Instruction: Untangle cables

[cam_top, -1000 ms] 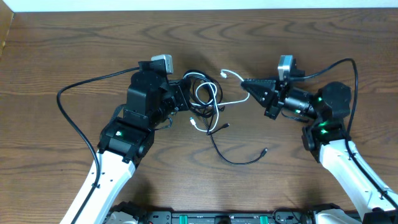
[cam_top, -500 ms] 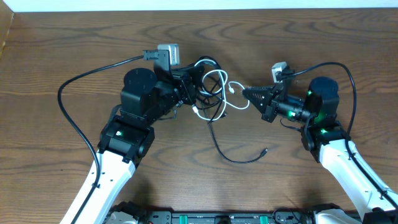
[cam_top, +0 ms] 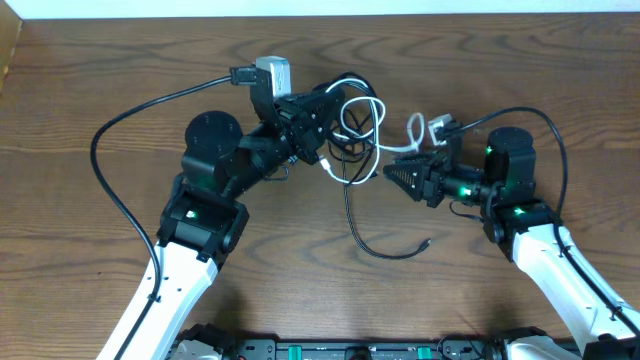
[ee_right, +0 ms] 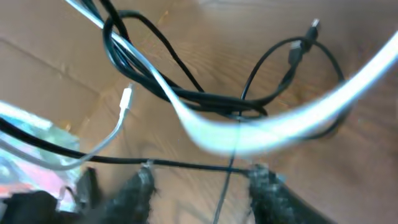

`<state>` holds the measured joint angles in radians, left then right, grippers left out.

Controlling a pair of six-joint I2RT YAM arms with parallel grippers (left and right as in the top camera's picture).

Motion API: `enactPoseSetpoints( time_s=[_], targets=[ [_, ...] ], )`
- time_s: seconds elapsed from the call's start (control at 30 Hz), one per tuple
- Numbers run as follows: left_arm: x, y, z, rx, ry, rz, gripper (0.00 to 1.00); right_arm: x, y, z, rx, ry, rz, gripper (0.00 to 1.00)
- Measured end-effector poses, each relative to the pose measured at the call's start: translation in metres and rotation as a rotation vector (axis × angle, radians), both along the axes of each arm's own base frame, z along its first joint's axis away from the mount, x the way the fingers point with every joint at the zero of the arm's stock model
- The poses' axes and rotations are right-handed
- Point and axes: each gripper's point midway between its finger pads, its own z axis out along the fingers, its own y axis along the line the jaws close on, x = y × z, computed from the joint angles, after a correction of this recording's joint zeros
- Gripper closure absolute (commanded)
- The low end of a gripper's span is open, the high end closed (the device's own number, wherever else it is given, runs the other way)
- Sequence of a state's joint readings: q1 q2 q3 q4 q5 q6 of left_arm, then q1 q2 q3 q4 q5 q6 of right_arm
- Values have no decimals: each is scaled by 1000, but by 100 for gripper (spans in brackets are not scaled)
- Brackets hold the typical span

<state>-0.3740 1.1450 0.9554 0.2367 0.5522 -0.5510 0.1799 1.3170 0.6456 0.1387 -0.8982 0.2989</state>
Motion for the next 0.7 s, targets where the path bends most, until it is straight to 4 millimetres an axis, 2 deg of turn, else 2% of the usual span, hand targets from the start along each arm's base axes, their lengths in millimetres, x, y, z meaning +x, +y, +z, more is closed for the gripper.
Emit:
enactPoseSetpoints(
  time_s=[0.07,0.2,0.53,0.7],
  targets=[
    [-2,-1,1,-3,0,-12,93,1,0,0,-2,-7,-3,39],
    [-4,-3,1,-4,1,-28,93,8,-2,6,-3,-52,-20,37],
    [-6,-5,0,-1,2,-45,93,21,1,45,45,-264,-18,36],
    [-6,-5,0,-1,1,-45,93,23,1,56,60,-319,-14,34]
  ],
)
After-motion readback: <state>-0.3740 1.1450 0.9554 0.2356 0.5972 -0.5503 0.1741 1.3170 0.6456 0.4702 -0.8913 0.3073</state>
